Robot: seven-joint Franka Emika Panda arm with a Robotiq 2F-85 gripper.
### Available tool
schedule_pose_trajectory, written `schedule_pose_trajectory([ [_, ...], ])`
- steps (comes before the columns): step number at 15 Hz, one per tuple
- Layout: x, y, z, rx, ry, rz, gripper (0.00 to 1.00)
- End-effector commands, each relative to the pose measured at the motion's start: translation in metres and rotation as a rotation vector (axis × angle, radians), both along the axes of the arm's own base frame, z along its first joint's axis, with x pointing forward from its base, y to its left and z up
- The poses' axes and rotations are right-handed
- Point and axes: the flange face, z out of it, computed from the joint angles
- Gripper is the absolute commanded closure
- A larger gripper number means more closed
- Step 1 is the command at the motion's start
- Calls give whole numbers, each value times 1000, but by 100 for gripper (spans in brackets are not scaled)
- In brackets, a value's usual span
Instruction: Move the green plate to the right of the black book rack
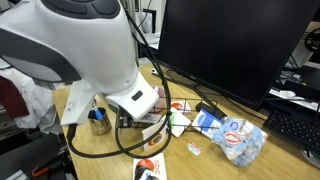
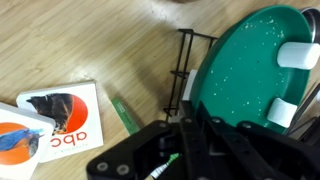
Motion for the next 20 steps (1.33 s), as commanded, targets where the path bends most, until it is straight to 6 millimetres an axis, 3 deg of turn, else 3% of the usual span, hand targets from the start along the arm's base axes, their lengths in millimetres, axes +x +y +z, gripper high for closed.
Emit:
schedule_pose_trajectory([
  [1, 0, 0, 0, 0, 0, 0, 92],
  [6, -1, -3, 2, 21, -10, -10, 98],
  [10, -6, -25, 5, 64, -38, -90, 98],
  [20, -26, -80, -9, 115, -27, -357, 98],
])
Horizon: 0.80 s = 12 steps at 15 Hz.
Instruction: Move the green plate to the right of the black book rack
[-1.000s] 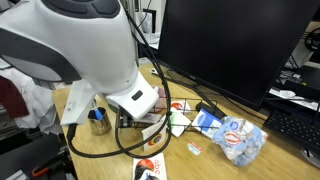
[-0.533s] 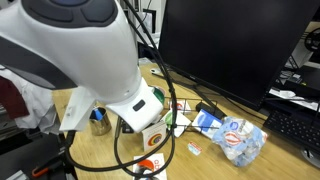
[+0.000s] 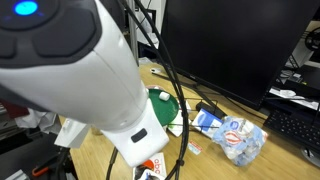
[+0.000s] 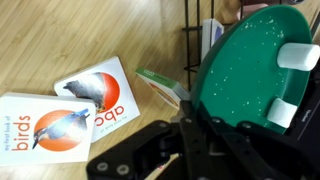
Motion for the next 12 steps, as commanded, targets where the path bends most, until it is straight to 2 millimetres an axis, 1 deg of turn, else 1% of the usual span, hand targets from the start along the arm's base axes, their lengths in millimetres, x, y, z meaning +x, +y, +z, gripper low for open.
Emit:
schedule_pose_trajectory([
  [1, -7, -13, -6, 27, 7, -94, 98],
  [7, -24, -41, -21, 69, 45, -233, 98],
  [12, -35, -61, -20, 73, 29, -315, 98],
])
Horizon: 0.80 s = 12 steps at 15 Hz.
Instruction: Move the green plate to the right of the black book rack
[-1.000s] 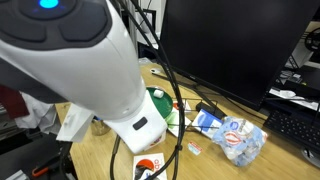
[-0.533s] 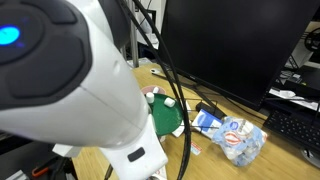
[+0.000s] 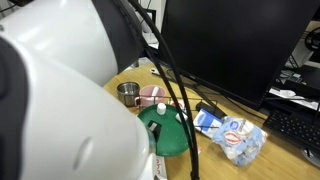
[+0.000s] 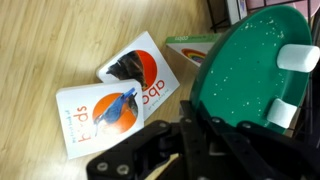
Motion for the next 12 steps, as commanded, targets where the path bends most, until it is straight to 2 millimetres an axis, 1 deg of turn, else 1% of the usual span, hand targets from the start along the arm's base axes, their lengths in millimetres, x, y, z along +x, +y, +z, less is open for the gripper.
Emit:
schedule_pose_trajectory([
  [1, -4, -9, 4, -3, -17, -66, 98],
  [4, -9, -16, 2, -11, -16, -112, 98],
  [7, -18, -28, -1, -15, -18, -191, 98],
  [9, -24, -33, -6, -8, -8, -232, 98],
  [12, -28, -32, -17, 9, 18, -253, 98],
])
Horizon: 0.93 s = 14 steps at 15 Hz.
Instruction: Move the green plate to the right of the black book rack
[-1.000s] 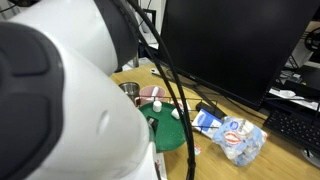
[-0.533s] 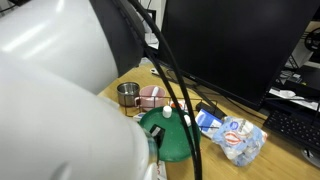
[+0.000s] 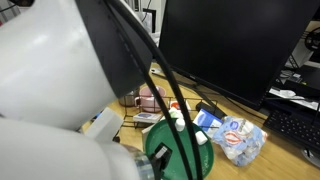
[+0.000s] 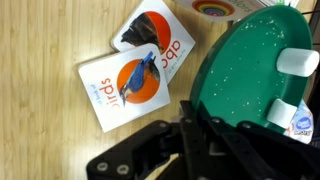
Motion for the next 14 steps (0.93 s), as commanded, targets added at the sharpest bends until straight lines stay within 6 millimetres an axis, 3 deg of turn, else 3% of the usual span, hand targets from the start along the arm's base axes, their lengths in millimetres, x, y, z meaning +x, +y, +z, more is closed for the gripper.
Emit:
schedule_pose_trajectory([
  [1, -4, 2, -11, 16, 16, -28, 98],
  [10, 9, 19, -35, 25, 84, -25, 98],
  [14, 21, 16, -48, 16, 116, -39, 98],
])
